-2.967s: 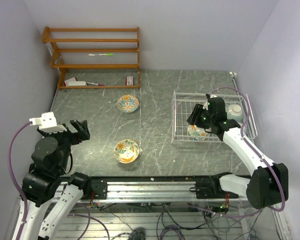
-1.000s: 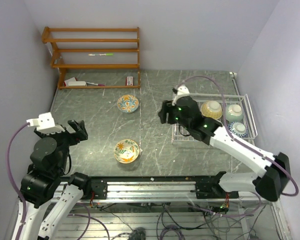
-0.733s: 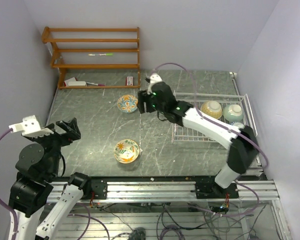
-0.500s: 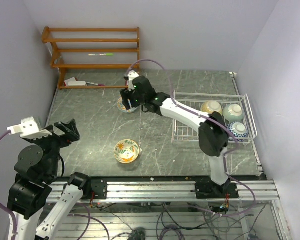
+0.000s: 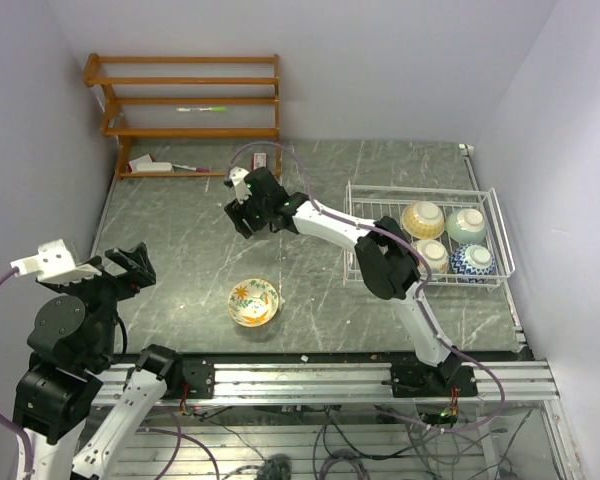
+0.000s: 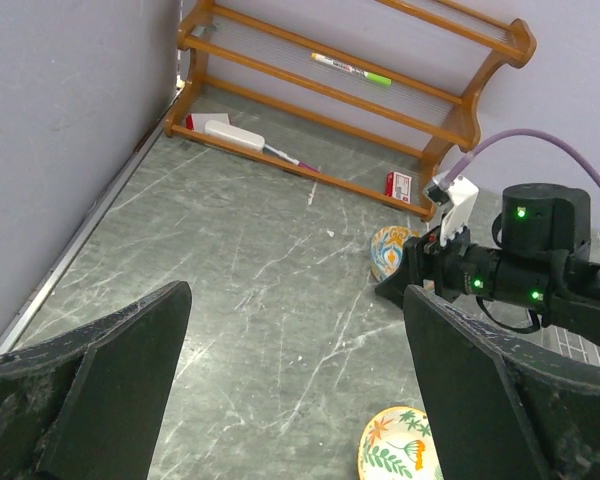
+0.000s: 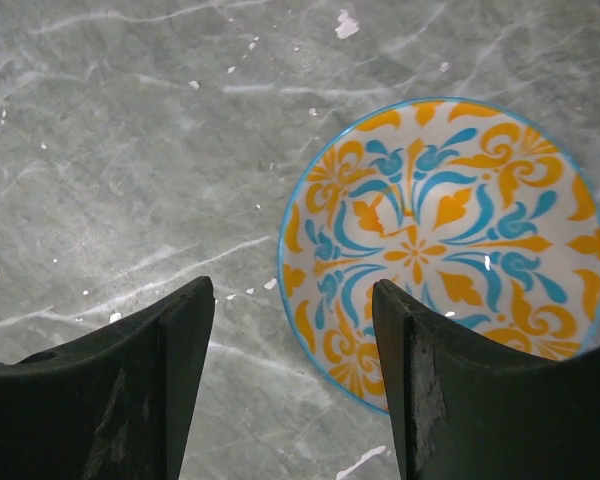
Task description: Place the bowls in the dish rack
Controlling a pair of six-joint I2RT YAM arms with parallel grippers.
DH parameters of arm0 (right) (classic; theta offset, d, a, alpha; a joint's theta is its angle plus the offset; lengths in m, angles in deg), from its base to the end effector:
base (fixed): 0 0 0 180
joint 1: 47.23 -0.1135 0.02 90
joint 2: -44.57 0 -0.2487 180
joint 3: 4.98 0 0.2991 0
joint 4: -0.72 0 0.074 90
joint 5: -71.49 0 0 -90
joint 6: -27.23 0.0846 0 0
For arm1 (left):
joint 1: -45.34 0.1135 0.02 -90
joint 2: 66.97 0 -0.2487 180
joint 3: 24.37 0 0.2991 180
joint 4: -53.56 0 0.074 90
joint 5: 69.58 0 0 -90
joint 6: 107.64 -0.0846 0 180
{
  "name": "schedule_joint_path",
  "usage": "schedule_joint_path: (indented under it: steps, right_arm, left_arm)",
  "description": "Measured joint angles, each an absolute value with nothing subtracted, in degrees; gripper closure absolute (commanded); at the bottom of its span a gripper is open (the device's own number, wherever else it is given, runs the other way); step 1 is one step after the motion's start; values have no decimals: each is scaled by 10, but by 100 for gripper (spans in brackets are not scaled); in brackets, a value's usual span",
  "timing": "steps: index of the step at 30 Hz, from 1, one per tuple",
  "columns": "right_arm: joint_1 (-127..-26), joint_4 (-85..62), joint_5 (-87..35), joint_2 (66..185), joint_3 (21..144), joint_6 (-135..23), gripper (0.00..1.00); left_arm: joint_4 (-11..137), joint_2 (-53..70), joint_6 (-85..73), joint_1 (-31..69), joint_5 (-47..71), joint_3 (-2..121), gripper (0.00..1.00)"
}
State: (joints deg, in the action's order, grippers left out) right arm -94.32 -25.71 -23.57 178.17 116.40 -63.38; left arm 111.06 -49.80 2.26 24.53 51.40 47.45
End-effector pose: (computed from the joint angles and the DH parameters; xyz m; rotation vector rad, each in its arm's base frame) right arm 0.4081 0.4500 0.1314 -0.9734 2.0811 0.5290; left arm 0.1106 0.0045 0.4236 -0.3993 1.5644 -0.1110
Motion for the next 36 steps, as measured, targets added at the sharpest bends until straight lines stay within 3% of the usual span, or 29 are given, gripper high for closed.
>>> schedule_joint_path:
  steps: [10,11,13,15,17,25,36]
  right_arm:
    - [-959,-245,-205,1814,1164,-656,50]
    - [-959,-243,-197,1819,1164,-657,58]
    - [-959,-240,-181,1824,1164,-661,84]
    - [-959,-227,-168,1825,1162,-665,94]
    - [-959,-199,-143,1816,1160,-667,98]
    - [-958,-136,-170,1727,1026,-636,100]
    - [-938,5,-403,1420,795,-485,100]
  left_arm:
    - [1113,-498,23,245,519,474,2]
    - [1113,-498,23,245,520,474,2]
    - [1113,-498,23,245,520,473,2]
    - [1113,-498,23,245,521,473,2]
    - [1113,-498,23,245,521,473,2]
    - [1114,-498,23,245,521,473,2]
    - [1119,-498,32,245,521,473,2]
